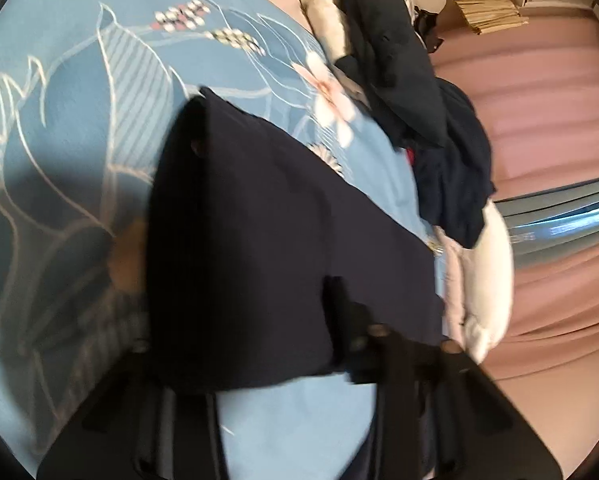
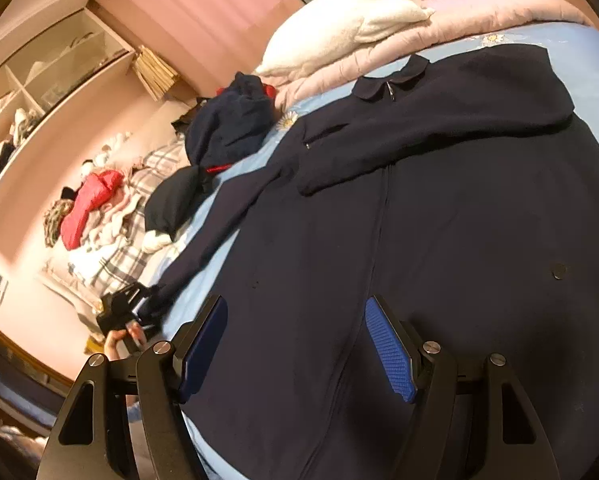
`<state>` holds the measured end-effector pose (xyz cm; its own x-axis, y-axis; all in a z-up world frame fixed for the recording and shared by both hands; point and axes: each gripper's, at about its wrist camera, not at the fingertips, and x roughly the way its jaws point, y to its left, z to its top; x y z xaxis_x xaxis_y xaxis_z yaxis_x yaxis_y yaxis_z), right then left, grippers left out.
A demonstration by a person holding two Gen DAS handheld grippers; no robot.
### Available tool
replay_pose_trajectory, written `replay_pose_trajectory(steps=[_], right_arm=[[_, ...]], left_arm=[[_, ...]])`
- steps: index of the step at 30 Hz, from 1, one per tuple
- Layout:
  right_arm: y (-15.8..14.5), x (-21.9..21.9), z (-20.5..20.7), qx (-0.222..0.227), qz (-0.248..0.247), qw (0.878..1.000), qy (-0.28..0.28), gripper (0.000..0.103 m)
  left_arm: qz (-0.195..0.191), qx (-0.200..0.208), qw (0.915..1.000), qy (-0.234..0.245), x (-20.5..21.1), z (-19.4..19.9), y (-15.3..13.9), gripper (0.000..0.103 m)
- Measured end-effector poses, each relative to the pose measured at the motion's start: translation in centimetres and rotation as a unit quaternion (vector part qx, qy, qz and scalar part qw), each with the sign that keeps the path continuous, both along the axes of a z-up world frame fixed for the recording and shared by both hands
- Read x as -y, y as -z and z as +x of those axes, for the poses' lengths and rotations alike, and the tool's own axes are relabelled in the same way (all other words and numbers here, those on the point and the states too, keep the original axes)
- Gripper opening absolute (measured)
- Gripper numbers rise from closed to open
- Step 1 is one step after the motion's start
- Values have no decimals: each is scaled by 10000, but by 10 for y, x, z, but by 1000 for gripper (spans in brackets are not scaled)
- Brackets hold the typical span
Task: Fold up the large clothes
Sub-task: 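Grasp the other sleeve with the left tool and fold it across the jacket body, then grasp the other side edge with the left tool and fold it inward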
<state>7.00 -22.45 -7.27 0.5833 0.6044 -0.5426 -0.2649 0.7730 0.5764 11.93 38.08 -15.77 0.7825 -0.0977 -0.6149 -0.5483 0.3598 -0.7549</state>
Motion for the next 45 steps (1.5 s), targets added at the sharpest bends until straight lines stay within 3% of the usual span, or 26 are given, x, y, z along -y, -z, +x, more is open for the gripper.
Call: replay_pose_trajectory(steps=[6,10,13,19,20,25,31,38,39,41,42,43,45], right_arm=[[7,-4,4,-136,-17,9999,-48,72],[5,0,-1,-112,39,9999,-33,72],[4,7,-7,-43,38,10000,17,72],[5,25,-12,-3,78,9998,180,72],[4,31,-13,18,162,9997,204,72],[6,58,-20,65,414,9981,442,72],[14,97,-29,-14,593,9943,885,72],[26,129,-34,-150,695,9892,1283,72],[28,132,-34,-186,734,9882,1331,72],[32,138,-33,-244,772,9872,1377,72],[34,139,-33,-279,789,9868,1388,72],[34,139,-32,-317,797,9867,1382,72],[33,141,-31,-352,799,9866,1378,72]], left_arm=[[796,-214,9961,317,4,11,-22,14],[1535,94,9869,487,21,22,-77,14],[2092,422,9743,717,44,34,-125,14],[3160,863,9344,1396,126,75,-204,11],[3350,963,9237,1592,149,84,-217,11],[3782,1205,8857,2406,248,122,-241,11],[3931,1259,8449,3402,377,158,-223,11],[3921,1031,8037,4355,488,178,-164,12],[3831,904,7990,4546,501,182,-151,17],[3591,604,7948,4855,516,188,-125,47],[3497,472,7945,4942,520,190,-117,80],[3361,399,7961,5016,522,189,-108,92],[3199,421,7948,5139,527,181,-100,93]])
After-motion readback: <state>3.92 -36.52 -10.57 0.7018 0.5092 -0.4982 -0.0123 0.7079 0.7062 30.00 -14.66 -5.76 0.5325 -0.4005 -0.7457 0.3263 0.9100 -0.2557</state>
